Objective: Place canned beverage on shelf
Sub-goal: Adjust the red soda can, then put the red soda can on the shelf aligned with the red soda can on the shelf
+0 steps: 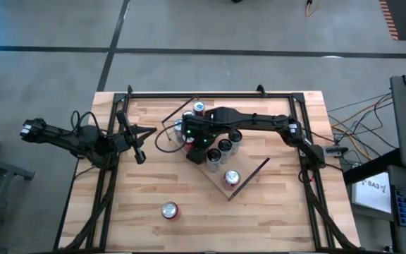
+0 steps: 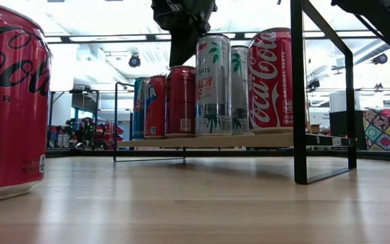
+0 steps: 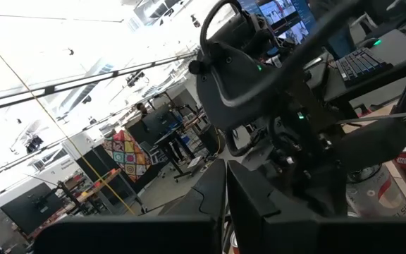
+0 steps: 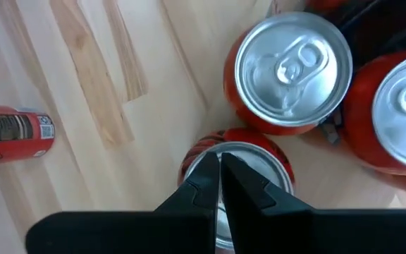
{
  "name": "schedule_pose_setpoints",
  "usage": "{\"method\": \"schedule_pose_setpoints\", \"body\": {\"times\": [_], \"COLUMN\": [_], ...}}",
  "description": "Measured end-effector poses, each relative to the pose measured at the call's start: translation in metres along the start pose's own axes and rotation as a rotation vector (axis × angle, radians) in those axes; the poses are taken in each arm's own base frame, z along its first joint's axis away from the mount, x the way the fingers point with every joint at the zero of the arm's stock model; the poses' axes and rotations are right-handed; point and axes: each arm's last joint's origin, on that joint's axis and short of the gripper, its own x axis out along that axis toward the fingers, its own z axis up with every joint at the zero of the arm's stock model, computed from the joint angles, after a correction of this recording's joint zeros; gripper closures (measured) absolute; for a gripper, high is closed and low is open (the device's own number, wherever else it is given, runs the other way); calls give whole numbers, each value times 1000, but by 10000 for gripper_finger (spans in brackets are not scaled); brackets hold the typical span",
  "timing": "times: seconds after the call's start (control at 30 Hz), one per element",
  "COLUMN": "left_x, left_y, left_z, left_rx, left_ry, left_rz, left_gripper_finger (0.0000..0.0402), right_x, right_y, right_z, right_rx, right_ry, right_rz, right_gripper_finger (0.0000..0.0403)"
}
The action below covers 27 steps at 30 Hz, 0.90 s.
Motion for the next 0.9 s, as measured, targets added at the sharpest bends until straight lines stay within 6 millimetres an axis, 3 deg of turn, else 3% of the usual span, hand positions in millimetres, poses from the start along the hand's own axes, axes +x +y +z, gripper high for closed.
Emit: {"method": "schedule_pose_setpoints", "body": {"times": [0.2, 0.43, 0.77, 0.9], "left_x": [0, 1, 7, 10], "left_y": [0, -1, -7, -13], "left_z": [0, 0, 1, 5], "left_rx": [0, -13, -77, -158], "left_ry": [0, 2, -2, -26], "left_rz": [0, -2, -11, -27], "left_gripper_finger": [402, 402, 402, 402], "right_x": [-7, -12, -52, -59], "right_y": [3, 19, 44, 60], "right_z": [0, -8, -19, -26], "right_rx": [-52, -157, -375, -480], "right_ry": [-13, -42, -155, -192], "right_rz": [0, -82, -47, -53], "right_gripper_finger": [394, 394, 394, 394]}}
